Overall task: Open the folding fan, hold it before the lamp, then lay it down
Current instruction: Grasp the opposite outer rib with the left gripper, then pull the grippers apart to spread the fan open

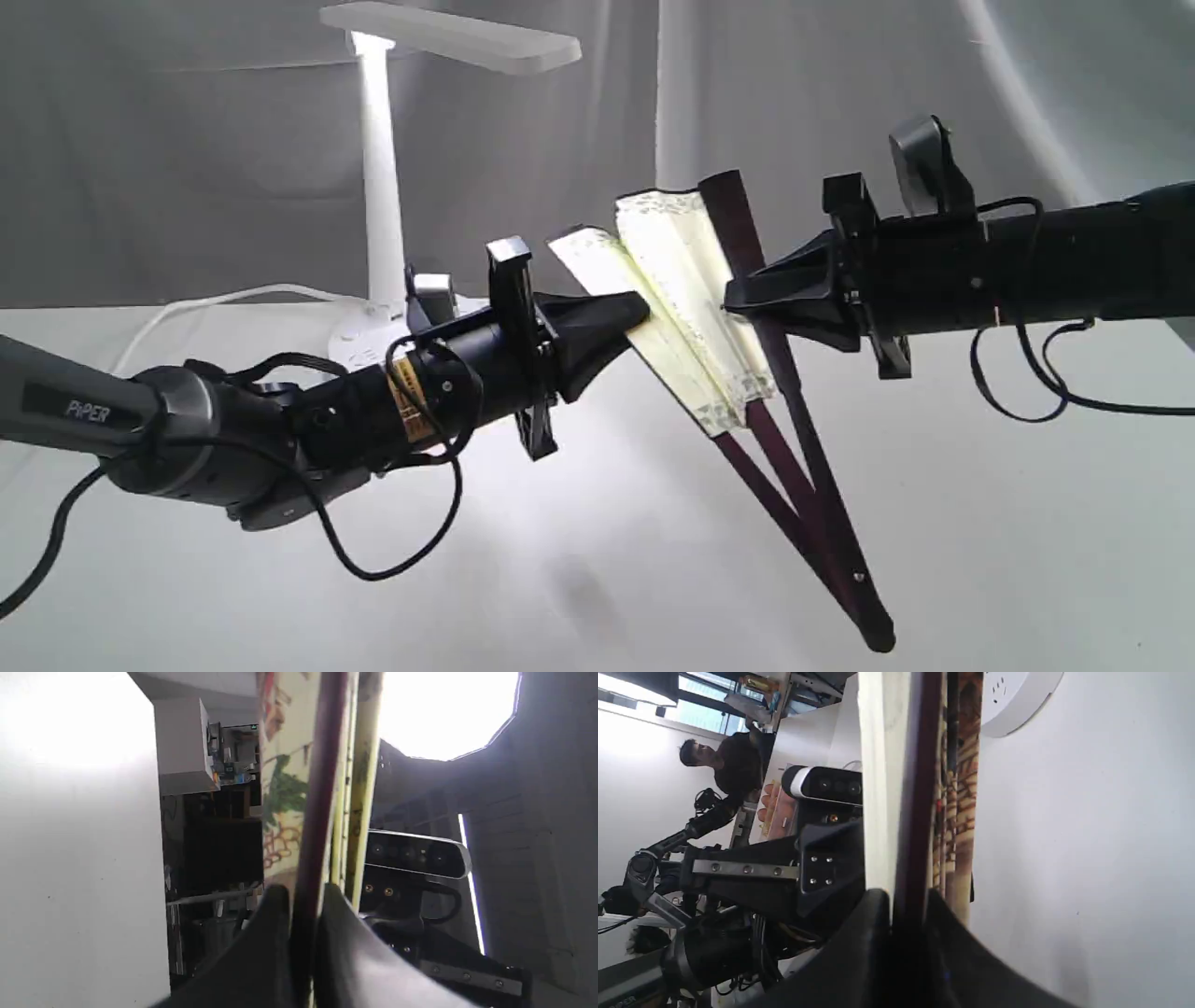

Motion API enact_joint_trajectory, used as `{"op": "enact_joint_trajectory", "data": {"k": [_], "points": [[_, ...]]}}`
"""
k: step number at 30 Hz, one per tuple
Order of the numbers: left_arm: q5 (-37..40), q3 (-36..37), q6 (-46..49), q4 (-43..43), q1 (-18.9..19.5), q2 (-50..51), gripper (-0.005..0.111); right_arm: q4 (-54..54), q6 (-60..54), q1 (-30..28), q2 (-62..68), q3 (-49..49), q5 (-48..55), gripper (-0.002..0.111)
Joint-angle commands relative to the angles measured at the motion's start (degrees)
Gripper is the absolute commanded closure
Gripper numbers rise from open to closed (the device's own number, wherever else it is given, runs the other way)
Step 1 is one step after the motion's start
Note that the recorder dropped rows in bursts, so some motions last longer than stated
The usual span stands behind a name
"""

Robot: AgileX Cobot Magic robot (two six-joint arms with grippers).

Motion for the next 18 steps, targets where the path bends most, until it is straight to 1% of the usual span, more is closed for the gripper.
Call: {"op": "enact_joint_trajectory", "data": {"k": [1, 7, 18], "points": [[-2.4, 2.2, 0.7, -1.4, -0.3, -2.5, 0.107, -0.2, -1.4, -1.2, -0.1, -0.2, -1.7, 0.108], [-2.4, 8.3, 5.1, -8.1, -0.3, -6.0, 0.107, -0.2, -0.9, -2.6, -0.1, -0.2, -0.4, 0.108], [-2.4, 18.5, 11.4, -16.1, -0.3, -12.5, 0.107, 1.7, 0.2, -6.2, -0.1, -0.2, -0.3, 0.108]]}}
